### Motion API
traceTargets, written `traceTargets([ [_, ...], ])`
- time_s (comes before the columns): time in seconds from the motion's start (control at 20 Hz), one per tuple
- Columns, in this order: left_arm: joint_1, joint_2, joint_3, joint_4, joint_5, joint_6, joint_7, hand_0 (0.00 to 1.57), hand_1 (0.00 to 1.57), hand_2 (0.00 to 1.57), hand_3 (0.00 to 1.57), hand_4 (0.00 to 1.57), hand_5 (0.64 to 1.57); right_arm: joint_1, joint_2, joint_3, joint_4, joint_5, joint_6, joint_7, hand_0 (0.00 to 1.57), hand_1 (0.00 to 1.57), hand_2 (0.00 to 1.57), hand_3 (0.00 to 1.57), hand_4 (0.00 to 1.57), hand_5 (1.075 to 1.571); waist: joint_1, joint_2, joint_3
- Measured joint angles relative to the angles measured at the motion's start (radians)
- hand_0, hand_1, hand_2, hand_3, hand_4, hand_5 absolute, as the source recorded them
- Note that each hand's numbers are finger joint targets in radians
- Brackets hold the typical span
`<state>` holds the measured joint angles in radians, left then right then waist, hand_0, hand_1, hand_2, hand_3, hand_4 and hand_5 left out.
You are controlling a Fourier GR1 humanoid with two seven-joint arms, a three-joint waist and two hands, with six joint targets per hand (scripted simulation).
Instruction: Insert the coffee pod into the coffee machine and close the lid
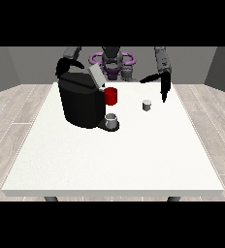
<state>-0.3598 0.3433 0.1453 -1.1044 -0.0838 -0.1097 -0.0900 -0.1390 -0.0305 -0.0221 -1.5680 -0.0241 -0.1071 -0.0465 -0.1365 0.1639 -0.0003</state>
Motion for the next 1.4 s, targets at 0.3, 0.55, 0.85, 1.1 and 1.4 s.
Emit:
traceTargets([
  [0.3, -0.063, -0.003, -0.030, 0.098, -0.065, 0.009, 0.013, 0.00, 0.00, 0.00, 0.00, 0.00, 1.571, -0.035, 0.007, -0.010, 0.084, 0.029, -0.035, -0.006, 0.00, 0.00, 0.00, 0.00, 0.43, 1.571, 0.022, 0.013, 0.0001],
  [0.55, -0.108, -0.002, -0.057, 0.176, -0.133, 0.026, 0.014, 0.00, 0.00, 0.46, 0.00, 0.00, 1.571, -0.060, 0.007, -0.004, 0.125, 0.051, -0.050, 0.008, 0.00, 0.00, 0.00, 0.00, 0.41, 1.571, 0.019, 0.012, 0.0001],
  [0.85, -0.143, 0.007, -0.062, 0.281, -0.192, 0.036, -0.003, 0.81, 0.81, 0.85, 0.50, 0.00, 1.571, -0.067, 0.001, -0.005, 0.146, 0.052, -0.056, 0.027, 0.00, 0.00, 0.00, 0.00, 0.39, 1.571, 0.015, -0.005, 0.0000],
  [1.1, -0.159, 0.029, -0.076, 0.352, -0.256, 0.063, -0.031, 0.58, 0.58, 0.72, 0.47, 0.00, 1.571, -0.071, -0.006, -0.006, 0.146, 0.044, -0.041, 0.028, 0.00, 0.00, 0.00, 0.00, 0.43, 1.571, 0.000, 0.008, 0.0002],
  [1.4, -0.172, 0.036, -0.109, 0.410, -0.344, 0.119, -0.066, 0.65, 0.65, 0.79, 0.53, 0.00, 1.571, -0.065, -0.014, -0.015, 0.156, 0.034, -0.025, 0.001, 0.00, 0.00, 0.00, 0.00, 0.49, 1.571, -0.015, 0.022, 0.0009],
])
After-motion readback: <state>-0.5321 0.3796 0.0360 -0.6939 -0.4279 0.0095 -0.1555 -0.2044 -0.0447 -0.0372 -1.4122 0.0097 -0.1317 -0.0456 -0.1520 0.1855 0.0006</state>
